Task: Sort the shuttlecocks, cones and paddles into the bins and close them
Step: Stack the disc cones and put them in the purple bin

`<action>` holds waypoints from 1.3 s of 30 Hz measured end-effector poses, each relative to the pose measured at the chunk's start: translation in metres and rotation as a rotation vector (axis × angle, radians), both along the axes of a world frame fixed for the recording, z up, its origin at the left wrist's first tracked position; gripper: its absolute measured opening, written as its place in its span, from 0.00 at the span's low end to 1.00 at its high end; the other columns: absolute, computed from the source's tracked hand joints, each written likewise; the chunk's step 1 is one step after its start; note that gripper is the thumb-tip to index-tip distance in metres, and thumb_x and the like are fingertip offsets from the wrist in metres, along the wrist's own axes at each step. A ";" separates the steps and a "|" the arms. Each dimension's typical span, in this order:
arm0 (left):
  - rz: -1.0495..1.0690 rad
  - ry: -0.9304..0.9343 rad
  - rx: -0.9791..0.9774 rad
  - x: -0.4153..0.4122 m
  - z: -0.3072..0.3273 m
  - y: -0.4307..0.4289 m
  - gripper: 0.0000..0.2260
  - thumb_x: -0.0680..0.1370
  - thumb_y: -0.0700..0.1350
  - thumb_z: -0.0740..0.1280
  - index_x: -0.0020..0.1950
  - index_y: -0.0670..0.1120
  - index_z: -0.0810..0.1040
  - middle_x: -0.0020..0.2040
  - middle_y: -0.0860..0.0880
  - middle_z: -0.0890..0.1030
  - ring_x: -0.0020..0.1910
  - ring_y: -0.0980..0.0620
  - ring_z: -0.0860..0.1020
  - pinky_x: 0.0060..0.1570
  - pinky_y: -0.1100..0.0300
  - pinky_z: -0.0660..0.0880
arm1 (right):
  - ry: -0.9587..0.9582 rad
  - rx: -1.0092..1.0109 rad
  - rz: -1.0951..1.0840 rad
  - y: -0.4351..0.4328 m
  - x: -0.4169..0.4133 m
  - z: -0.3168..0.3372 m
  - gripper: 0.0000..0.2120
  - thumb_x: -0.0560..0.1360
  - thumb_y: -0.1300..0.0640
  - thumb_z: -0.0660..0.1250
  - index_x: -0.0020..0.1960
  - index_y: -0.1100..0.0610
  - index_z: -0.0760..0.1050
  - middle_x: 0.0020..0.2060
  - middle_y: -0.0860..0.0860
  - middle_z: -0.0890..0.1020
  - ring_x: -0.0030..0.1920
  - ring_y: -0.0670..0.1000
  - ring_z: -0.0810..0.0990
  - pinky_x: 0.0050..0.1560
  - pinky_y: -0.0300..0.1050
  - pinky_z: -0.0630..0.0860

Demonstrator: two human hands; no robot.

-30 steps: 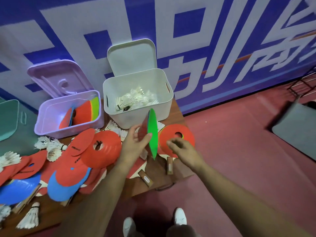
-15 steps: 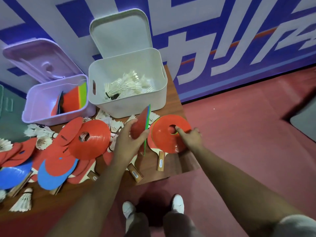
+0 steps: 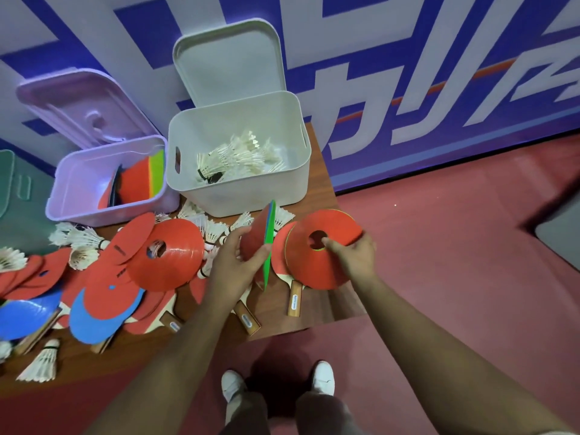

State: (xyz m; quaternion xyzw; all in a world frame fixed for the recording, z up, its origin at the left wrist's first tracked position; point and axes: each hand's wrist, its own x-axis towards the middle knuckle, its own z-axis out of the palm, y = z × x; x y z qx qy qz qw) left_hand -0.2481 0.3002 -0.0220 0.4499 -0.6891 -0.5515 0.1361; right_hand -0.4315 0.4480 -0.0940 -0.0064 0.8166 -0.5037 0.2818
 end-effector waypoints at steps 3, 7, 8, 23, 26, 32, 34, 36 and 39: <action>-0.008 0.015 0.035 -0.004 0.009 0.006 0.24 0.66 0.59 0.74 0.60 0.57 0.74 0.51 0.52 0.84 0.48 0.54 0.83 0.47 0.52 0.79 | -0.079 -0.217 0.035 -0.005 0.012 0.034 0.15 0.74 0.60 0.72 0.59 0.62 0.77 0.49 0.56 0.84 0.46 0.51 0.81 0.48 0.44 0.76; 0.050 0.058 0.068 -0.002 0.018 0.015 0.18 0.71 0.52 0.75 0.58 0.56 0.74 0.49 0.47 0.85 0.42 0.50 0.84 0.43 0.53 0.80 | -0.168 -0.385 0.179 -0.017 0.047 0.072 0.07 0.77 0.67 0.65 0.48 0.58 0.80 0.40 0.52 0.82 0.42 0.51 0.78 0.44 0.44 0.74; 0.060 0.085 0.064 -0.001 0.021 0.017 0.17 0.73 0.48 0.74 0.58 0.56 0.74 0.50 0.45 0.85 0.44 0.49 0.84 0.43 0.54 0.80 | -0.193 -0.419 0.224 -0.020 0.056 0.080 0.06 0.76 0.68 0.64 0.47 0.61 0.79 0.41 0.54 0.81 0.43 0.52 0.77 0.46 0.46 0.74; -0.051 0.073 -0.408 0.103 0.067 -0.041 0.32 0.66 0.61 0.73 0.68 0.58 0.71 0.61 0.57 0.73 0.59 0.66 0.72 0.60 0.65 0.71 | -0.301 -0.562 0.543 -0.125 0.132 0.153 0.09 0.76 0.69 0.64 0.55 0.68 0.78 0.46 0.67 0.83 0.45 0.60 0.80 0.51 0.58 0.77; 0.097 0.160 -0.474 0.132 0.077 -0.076 0.24 0.71 0.55 0.72 0.66 0.56 0.73 0.62 0.56 0.72 0.59 0.58 0.74 0.54 0.63 0.75 | -0.353 -0.606 0.537 -0.158 0.146 0.166 0.10 0.76 0.71 0.61 0.55 0.70 0.77 0.45 0.63 0.82 0.43 0.58 0.80 0.48 0.51 0.77; 0.592 0.108 -0.065 0.179 0.072 -0.207 0.20 0.73 0.61 0.70 0.57 0.49 0.76 0.52 0.48 0.79 0.53 0.48 0.78 0.58 0.54 0.73 | -0.512 -0.743 0.511 -0.239 0.179 0.179 0.16 0.75 0.74 0.58 0.59 0.65 0.76 0.47 0.62 0.81 0.43 0.56 0.81 0.47 0.46 0.79; 0.461 0.175 0.276 0.178 0.062 -0.237 0.22 0.73 0.67 0.66 0.56 0.52 0.81 0.54 0.47 0.83 0.52 0.50 0.82 0.58 0.54 0.76 | -0.554 -0.755 0.469 -0.266 0.187 0.177 0.17 0.74 0.74 0.57 0.60 0.64 0.75 0.48 0.62 0.81 0.44 0.57 0.81 0.47 0.48 0.80; 0.429 0.245 0.399 0.174 0.047 -0.267 0.25 0.72 0.68 0.66 0.58 0.51 0.82 0.53 0.49 0.85 0.53 0.50 0.83 0.59 0.51 0.77 | -0.563 -0.718 0.406 -0.297 0.194 0.171 0.18 0.74 0.72 0.57 0.62 0.65 0.74 0.49 0.61 0.80 0.45 0.57 0.80 0.47 0.48 0.79; 0.408 0.190 0.251 0.168 0.041 -0.303 0.32 0.68 0.71 0.67 0.65 0.52 0.76 0.60 0.54 0.81 0.61 0.54 0.77 0.67 0.51 0.70 | -0.363 -0.532 0.366 -0.335 0.195 0.167 0.15 0.74 0.64 0.63 0.60 0.60 0.77 0.44 0.57 0.82 0.42 0.54 0.79 0.40 0.45 0.75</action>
